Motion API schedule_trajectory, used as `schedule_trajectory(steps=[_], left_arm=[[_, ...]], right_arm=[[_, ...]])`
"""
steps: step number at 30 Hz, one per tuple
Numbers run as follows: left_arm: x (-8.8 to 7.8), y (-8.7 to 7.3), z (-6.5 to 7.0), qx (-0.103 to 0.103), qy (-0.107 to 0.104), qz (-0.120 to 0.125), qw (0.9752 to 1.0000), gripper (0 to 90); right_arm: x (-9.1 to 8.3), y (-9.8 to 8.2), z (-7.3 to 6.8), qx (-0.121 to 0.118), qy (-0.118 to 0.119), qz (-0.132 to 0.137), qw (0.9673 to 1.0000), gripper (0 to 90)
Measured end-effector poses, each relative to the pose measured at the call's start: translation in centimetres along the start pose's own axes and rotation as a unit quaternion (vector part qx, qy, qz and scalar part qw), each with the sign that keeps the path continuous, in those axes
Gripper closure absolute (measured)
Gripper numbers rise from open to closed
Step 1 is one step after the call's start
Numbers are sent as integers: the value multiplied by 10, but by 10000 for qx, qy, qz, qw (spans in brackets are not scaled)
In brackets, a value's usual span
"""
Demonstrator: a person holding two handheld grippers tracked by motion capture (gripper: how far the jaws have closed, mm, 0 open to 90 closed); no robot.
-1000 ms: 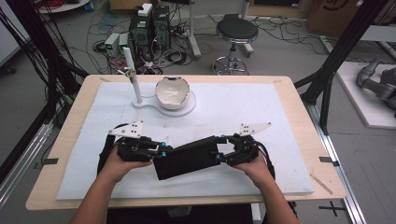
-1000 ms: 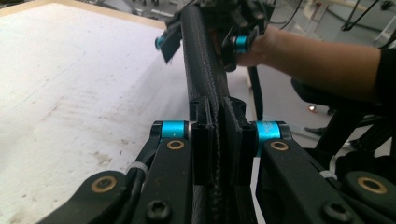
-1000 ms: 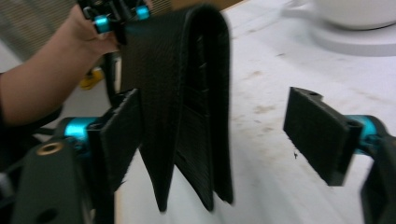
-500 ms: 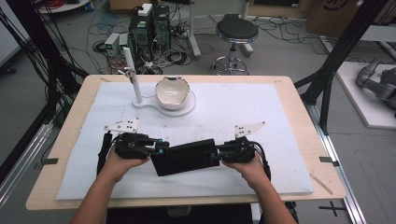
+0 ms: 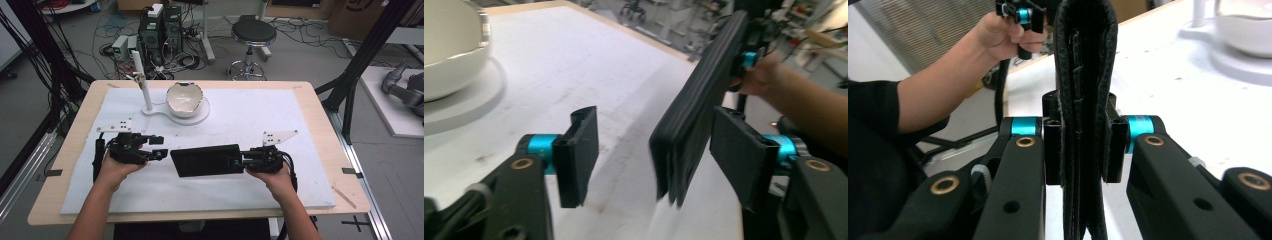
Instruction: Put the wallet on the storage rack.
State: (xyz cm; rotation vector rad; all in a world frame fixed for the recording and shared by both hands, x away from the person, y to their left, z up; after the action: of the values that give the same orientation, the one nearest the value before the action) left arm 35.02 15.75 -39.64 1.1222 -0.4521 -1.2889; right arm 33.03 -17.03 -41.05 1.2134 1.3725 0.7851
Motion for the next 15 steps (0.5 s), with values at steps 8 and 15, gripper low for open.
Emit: schedule_trajectory(steps=[8, 15], left_arm=[[-22, -1, -20, -206, 455, 71, 9987, 277], [-38, -5, -32, -316, 643, 76, 9974, 197]], right_arm=[[-20, 13, 1, -209, -461, 112, 9987, 775], [-31, 35, 7, -297, -841, 117, 9959, 776]])
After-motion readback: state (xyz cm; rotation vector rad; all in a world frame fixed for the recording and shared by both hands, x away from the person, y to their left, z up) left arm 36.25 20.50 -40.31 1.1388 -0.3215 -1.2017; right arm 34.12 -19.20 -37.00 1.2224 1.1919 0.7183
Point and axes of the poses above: each handheld gripper's, and its own axes: x roughly forward along the jaws, y roughly out of its top, z roughly to its right, the point moved 6 cm from there along x, roughly forward along the jaws, and after that the axes turned 8 degrees about -x, right-handed, at the moved point
